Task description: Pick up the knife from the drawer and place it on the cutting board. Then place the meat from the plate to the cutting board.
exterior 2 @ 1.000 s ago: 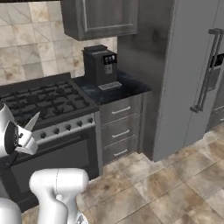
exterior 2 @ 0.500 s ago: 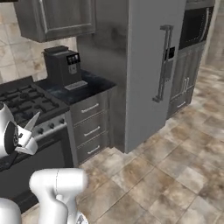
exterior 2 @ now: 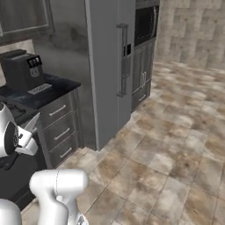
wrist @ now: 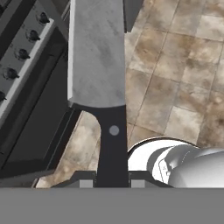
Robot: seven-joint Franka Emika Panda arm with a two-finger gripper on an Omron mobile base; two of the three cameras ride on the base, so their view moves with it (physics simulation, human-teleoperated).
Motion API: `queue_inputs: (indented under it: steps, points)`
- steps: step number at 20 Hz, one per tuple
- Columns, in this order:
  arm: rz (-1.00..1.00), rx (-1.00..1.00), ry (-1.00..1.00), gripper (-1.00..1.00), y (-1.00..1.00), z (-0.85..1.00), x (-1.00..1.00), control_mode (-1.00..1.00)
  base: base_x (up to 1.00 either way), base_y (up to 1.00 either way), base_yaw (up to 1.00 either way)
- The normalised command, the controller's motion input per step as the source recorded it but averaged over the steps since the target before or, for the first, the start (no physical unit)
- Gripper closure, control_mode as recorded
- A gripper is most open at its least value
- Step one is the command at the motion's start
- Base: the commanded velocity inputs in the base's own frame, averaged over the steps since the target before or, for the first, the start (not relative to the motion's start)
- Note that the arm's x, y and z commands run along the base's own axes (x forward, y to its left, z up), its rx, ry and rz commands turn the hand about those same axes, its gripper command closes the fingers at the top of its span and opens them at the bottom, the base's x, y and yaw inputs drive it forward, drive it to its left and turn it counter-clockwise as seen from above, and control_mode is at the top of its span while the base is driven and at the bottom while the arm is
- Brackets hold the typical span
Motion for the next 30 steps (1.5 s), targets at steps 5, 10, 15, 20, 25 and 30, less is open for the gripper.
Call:
queue_inputs:
  steps: [5,10,15,20,25,30]
  points:
    - [0.00,0.00,0.00,1.00,0.00,0.00,0.00,1.00,0.00,-0.20,-0.44]
    - [0.00,0.00,0.00,1.00,0.00,0.00,0.00,1.00,0.00,-0.18,-0.44]
    - [0.00,0.00,0.00,1.00,0.00,0.00,0.00,1.00,0.00,-0.11,-0.44]
    - [0.00,0.00,0.00,1.00,0.00,0.00,0.00,1.00,0.00,-0.08,-0.44]
    - [0.00,0.00,0.00,1.00,0.00,0.00,0.00,1.00,0.00,-0.13,-0.44]
    - [0.00,0.00,0.00,1.00,0.00,0.00,0.00,1.00,0.01,-0.14,-0.45]
